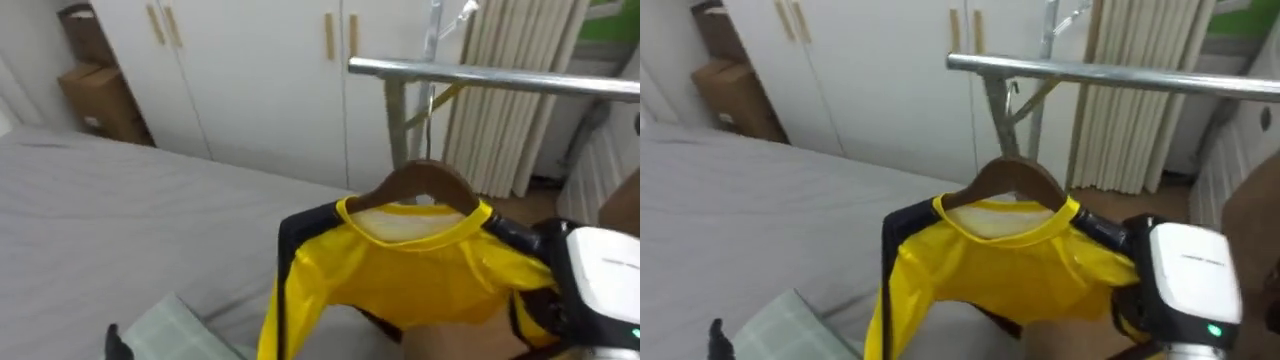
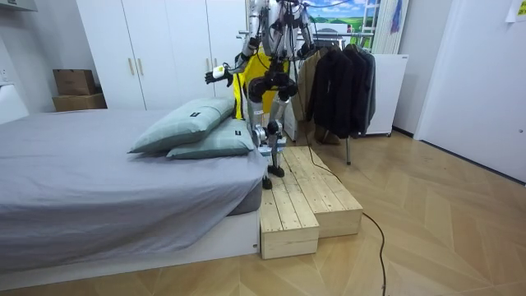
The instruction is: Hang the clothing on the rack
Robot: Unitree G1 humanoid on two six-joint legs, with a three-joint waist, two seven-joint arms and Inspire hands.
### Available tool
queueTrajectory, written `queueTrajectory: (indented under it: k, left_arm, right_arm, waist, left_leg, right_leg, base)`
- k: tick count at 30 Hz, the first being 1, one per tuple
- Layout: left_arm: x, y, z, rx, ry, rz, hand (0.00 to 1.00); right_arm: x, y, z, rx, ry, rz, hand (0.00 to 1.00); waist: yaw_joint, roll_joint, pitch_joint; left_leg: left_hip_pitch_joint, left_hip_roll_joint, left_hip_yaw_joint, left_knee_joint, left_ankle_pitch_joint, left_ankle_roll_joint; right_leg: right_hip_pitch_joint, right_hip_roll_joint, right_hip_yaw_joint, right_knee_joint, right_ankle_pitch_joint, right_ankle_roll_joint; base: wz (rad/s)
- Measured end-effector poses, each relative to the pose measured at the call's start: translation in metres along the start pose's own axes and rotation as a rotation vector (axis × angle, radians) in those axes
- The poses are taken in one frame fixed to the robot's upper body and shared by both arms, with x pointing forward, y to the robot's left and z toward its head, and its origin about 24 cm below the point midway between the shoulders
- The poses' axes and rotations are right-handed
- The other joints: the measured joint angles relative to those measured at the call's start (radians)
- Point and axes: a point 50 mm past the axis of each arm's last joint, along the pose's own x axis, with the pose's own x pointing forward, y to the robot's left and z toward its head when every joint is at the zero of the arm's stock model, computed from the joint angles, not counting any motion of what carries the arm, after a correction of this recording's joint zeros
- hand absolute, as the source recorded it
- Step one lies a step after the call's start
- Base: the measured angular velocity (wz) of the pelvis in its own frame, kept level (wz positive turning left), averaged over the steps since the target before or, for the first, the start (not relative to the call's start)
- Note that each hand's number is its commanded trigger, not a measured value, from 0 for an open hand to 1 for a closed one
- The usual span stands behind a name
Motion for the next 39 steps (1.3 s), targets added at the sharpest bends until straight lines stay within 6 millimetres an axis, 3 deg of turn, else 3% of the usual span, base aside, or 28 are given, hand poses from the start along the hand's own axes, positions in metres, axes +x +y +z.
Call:
queueTrajectory:
  k: [1,2,3,4,5,6,8,9,10,11,12,13,14,16,18,21,27,39]
  left_arm:
    - [-0.002,0.001,-0.005,0.003,0.017,0.000,0.00]
    - [-0.003,0.001,-0.011,0.005,0.046,-0.002,0.00]
    - [-0.004,0.001,-0.012,0.013,0.051,-0.006,0.00]
    - [-0.003,0.000,-0.012,0.012,0.048,-0.007,0.00]
    - [-0.002,0.000,-0.010,0.009,0.046,-0.009,0.00]
    - [0.000,-0.001,-0.007,0.003,0.039,-0.007,0.00]
    - [0.002,0.001,-0.005,0.002,0.030,0.002,0.00]
    - [0.006,0.000,0.000,-0.003,0.013,0.005,0.00]
    - [0.008,0.000,0.002,-0.007,0.005,0.009,0.00]
    - [0.012,0.003,0.005,-0.011,-0.007,0.023,0.00]
    - [0.012,0.003,0.003,-0.022,0.012,0.027,0.00]
    - [0.011,0.002,0.002,-0.030,0.023,0.024,0.00]
    - [0.013,0.005,0.001,-0.038,0.036,0.028,0.00]
    - [0.015,0.007,-0.001,-0.045,0.048,0.033,0.00]
    - [0.016,0.008,-0.001,-0.047,0.048,0.028,0.00]
    - [0.015,0.006,-0.001,-0.040,0.044,0.002,0.00]
    - [0.013,0.002,-0.001,-0.029,0.047,-0.039,0.00]
    - [0.012,0.001,-0.003,-0.026,0.059,-0.069,0.00]
  right_arm:
    - [0.000,0.000,0.002,0.003,-0.005,0.000,1.00]
    - [0.001,-0.001,0.003,0.006,-0.010,-0.015,1.00]
    - [0.003,-0.004,0.003,0.003,-0.009,-0.044,1.00]
    - [0.003,-0.007,0.002,0.000,-0.007,-0.060,1.00]
    - [0.005,-0.010,0.000,-0.005,-0.001,-0.083,1.00]
    - [0.006,-0.012,-0.002,-0.010,0.010,-0.095,1.00]
    - [0.004,-0.010,-0.001,-0.007,0.023,-0.094,1.00]
    - [0.004,-0.009,-0.001,-0.008,0.029,-0.092,1.00]
    - [0.005,-0.009,0.000,-0.007,0.028,-0.092,1.00]
    - [0.007,-0.008,0.005,0.001,0.010,-0.094,1.00]
    - [0.013,-0.008,0.010,-0.010,-0.035,-0.104,1.00]
    - [0.014,-0.009,0.011,-0.018,-0.049,-0.110,1.00]
    - [0.014,-0.006,0.014,-0.017,-0.062,-0.113,1.00]
    - [0.013,-0.002,0.019,-0.003,-0.078,-0.097,1.00]
    - [0.015,0.000,0.026,0.019,-0.100,-0.095,1.00]
    - [0.016,-0.002,0.027,0.032,-0.099,-0.097,1.00]
    - [0.017,-0.002,0.032,0.071,-0.085,-0.103,1.00]
    - [0.020,-0.004,0.036,0.102,-0.092,-0.081,1.00]
  waist:
    - [-0.004,0.003,-0.0014]
    - [-0.029,0.005,0.0004]
    - [-0.041,0.003,0.0039]
    - [-0.047,0.003,0.0046]
    - [-0.062,0.009,0.0039]
    - [-0.060,0.018,0.0080]
    - [-0.060,0.024,0.0062]
    - [-0.052,0.027,0.0061]
    - [-0.036,0.032,0.0060]
    - [0.004,0.019,0.0078]
    - [0.019,0.017,0.0141]
    - [0.019,0.018,0.0137]
    - [0.011,0.009,0.0133]
    - [0.001,0.006,0.0103]
    - [-0.001,0.015,0.0072]
    - [-0.009,0.004,0.0031]
    - [-0.018,-0.001,0.0014]
    - [-0.027,-0.001,0.0010]
  left_leg:
    - [0.013,-0.001,-0.007,-0.010,0.010,-0.002]
    - [0.023,-0.006,-0.017,-0.025,0.028,0.012]
    - [0.017,-0.010,-0.030,-0.044,0.040,0.030]
    - [0.011,-0.009,-0.030,-0.051,0.045,0.035]
    - [-0.006,-0.001,-0.029,-0.054,0.055,0.037]
    - [-0.015,0.005,-0.023,-0.057,0.080,0.051]
    - [-0.010,0.019,0.019,-0.054,0.076,0.061]
    - [-0.001,0.031,0.076,-0.069,0.073,0.068]
    - [0.005,0.042,0.114,-0.078,0.068,0.076]
    - [0.008,0.050,0.192,-0.078,0.059,0.078]
    - [0.001,0.047,0.225,-0.030,0.025,0.075]
    - [0.000,0.045,0.231,-0.002,-0.002,0.075]
    - [0.004,0.043,0.238,0.043,-0.052,0.066]
    - [0.018,0.057,0.234,0.046,-0.059,0.051]
    - [0.027,0.083,0.232,0.017,-0.049,0.032]
    - [0.036,0.104,0.233,-0.006,-0.042,0.022]
    - [0.062,0.120,0.233,-0.033,-0.036,0.011]
    - [0.086,0.130,0.233,-0.053,-0.034,0.009]
  right_leg:
    - [0.028,0.010,0.023,-0.051,0.027,0.003]
    - [0.079,0.017,0.054,-0.145,0.075,0.028]
    - [0.109,0.017,0.071,-0.210,0.111,0.038]
    - [0.115,0.019,0.079,-0.230,0.123,0.033]
    - [0.120,0.032,0.101,-0.248,0.138,0.018]
    - [0.123,0.054,0.135,-0.247,0.147,0.005]
    - [0.110,0.059,0.139,-0.245,0.153,0.011]
    - [0.084,0.049,0.084,-0.244,0.152,0.017]
    - [0.063,0.032,0.003,-0.240,0.144,0.038]
    - [0.002,-0.035,-0.204,-0.168,0.108,0.031]
    - [-0.052,-0.134,-0.312,-0.036,0.047,0.008]
    - [-0.065,-0.190,-0.326,0.009,0.019,0.026]
    - [-0.072,-0.247,-0.323,0.042,-0.018,0.070]
    - [-0.048,-0.209,-0.296,0.018,-0.016,0.049]
    - [-0.007,-0.164,-0.296,-0.077,0.043,0.027]
    - [0.023,-0.139,-0.305,-0.146,0.076,0.017]
    - [0.065,-0.117,-0.306,-0.209,0.103,0.012]
    - [0.106,-0.104,-0.311,-0.262,0.122,0.013]
  base:
    - [-0.91]
    - [-0.61]
    - [-0.50]
    - [-0.49]
    - [-0.72]
    - [-0.81]
    - [-0.81]
    - [-0.74]
    - [-1.16]
    - [-1.31]
    - [-1.16]
    - [-0.58]
    - [-0.22]
    - [-0.27]
    - [-0.41]
    - [-0.11]
    - [-0.02]
    - [0.00]
